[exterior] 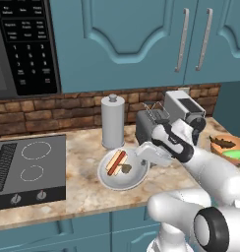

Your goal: Place the bowl containing the garlic and hot dog in the microwave. Close the microwave door and press the start button to microwave the meal.

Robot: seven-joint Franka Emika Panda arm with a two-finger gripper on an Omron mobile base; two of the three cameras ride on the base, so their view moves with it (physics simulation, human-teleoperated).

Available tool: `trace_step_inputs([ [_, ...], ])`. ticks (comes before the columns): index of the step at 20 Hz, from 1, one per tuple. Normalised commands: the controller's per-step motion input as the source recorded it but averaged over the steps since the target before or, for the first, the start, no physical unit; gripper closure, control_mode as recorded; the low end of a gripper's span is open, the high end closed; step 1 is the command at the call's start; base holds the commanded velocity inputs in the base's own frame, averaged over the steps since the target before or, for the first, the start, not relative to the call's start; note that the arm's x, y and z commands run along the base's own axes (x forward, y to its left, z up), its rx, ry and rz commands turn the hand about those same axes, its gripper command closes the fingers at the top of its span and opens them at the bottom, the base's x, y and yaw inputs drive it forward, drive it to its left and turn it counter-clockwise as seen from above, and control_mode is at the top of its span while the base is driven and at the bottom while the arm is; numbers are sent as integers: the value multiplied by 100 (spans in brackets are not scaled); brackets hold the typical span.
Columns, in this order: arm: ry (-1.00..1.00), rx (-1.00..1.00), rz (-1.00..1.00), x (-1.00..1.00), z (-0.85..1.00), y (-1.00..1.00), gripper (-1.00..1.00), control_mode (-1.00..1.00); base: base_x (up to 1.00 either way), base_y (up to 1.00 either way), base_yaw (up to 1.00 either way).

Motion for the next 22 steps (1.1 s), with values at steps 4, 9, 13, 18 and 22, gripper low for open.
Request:
trace_step_inputs([
  [4,0,10,0,-50,75,-50,100,-100,0,0,0],
  [9,0,22,0,-56,89,-62,100,-100,0,0,0],
  [13,0,31,0,-54,94,-79,100,-100,0,0,0],
  [18,0,33,0,-59,100,-62,100,-100,0,0,0],
  [22,3,15,0,-63,74,-27,100,-100,0,0,0],
])
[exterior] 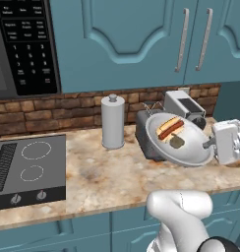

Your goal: Place the bowl containing the garlic and hot dog in the microwave. Close the microwave door and press the start button to microwave the meal.

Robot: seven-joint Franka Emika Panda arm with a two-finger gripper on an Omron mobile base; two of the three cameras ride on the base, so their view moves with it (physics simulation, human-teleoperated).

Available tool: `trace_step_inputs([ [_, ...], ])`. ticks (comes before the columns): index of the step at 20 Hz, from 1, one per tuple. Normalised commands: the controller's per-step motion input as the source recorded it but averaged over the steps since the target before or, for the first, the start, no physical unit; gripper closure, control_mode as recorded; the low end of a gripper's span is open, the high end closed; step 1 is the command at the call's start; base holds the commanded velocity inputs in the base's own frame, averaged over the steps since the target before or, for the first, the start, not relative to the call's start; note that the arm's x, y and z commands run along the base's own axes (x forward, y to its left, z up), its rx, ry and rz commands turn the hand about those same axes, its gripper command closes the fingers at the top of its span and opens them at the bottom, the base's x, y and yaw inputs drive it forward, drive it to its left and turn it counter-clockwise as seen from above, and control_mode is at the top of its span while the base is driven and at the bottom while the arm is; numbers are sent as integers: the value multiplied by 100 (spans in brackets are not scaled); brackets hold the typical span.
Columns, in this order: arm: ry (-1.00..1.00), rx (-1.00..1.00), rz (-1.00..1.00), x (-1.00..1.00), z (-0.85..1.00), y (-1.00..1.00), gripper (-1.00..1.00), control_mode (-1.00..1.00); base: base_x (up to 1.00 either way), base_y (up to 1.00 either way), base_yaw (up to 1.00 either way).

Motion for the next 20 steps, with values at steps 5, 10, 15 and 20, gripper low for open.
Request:
trace_step_inputs([
  [5,3,0,0,-34,24,0,100,-100,0,0,0],
  [10,0,-9,0,-34,2,0,100,-100,0,0,0],
  [15,-1,-16,0,-46,0,0,100,-100,0,0,0],
  [20,0,-3,0,-1,3,0,100,100,0,0,0],
])
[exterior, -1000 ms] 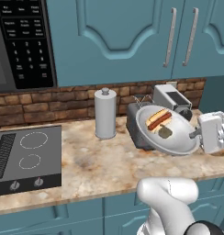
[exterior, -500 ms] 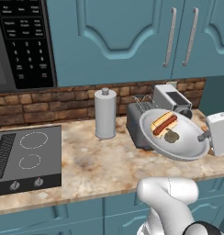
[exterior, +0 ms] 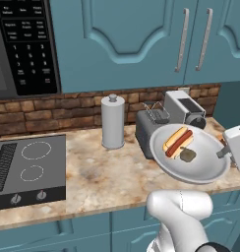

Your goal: Place the bowl containing the garlic and hot dog in the microwave. Close the microwave door and press the start button to microwave the meal.

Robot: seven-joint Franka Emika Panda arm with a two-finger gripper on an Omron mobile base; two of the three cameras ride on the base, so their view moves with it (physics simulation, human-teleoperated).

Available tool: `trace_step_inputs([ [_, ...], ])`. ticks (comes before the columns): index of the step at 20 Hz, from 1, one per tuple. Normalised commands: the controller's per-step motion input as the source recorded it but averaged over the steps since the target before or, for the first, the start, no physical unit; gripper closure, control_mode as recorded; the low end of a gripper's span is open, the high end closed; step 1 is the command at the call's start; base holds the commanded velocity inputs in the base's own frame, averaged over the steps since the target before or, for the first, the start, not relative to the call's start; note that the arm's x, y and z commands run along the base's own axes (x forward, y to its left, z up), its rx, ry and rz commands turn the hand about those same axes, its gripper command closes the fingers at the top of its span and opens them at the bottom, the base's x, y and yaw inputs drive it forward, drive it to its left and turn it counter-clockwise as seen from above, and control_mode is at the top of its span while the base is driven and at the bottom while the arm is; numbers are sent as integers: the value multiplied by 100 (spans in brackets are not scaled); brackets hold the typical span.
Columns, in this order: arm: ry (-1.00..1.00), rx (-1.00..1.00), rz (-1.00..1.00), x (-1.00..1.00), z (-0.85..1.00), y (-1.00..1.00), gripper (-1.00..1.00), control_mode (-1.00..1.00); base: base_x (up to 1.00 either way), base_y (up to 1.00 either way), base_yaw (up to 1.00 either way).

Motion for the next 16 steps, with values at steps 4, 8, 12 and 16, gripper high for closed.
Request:
trace_step_inputs([
  [4,0,0,0,0,0,0,100,100,-16,0,4],
  [8,0,0,0,0,0,0,100,100,-43,10,24],
  [12,0,0,0,0,0,0,100,100,-29,43,33],
  [16,0,0,0,0,0,0,100,100,-8,96,36],
])
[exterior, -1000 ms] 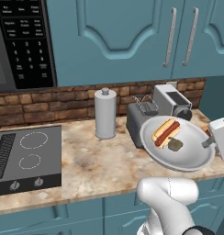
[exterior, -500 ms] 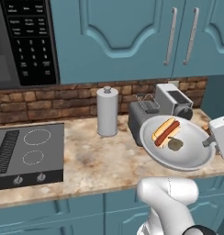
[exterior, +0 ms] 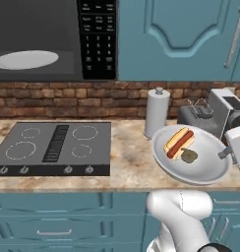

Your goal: Place the bowl containing the garlic and hot dog in the microwave. Close the microwave door and press the start button to microwave the meal.

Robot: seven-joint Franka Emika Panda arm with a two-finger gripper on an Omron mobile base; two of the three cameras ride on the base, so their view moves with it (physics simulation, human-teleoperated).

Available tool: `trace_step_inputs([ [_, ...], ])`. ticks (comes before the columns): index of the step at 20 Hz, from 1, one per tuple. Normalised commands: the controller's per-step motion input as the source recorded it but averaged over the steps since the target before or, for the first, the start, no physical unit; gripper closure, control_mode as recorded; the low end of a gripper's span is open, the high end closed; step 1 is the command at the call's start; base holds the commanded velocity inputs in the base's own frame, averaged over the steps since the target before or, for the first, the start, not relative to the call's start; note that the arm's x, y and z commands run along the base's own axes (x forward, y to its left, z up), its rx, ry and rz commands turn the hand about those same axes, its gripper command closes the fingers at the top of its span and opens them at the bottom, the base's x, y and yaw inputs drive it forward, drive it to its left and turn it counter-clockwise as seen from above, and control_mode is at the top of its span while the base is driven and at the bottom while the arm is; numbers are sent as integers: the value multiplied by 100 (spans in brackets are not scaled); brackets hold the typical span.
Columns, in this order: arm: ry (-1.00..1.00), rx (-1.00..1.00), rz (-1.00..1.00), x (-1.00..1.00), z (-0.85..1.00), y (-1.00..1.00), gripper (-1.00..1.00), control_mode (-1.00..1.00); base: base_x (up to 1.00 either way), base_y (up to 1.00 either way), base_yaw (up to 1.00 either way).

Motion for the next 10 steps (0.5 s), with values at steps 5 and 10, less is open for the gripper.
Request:
trace_step_inputs([
  [5,0,0,0,0,0,0,100,100,-14,100,35],
  [10,0,0,0,0,0,0,100,100,-1,100,32],
])
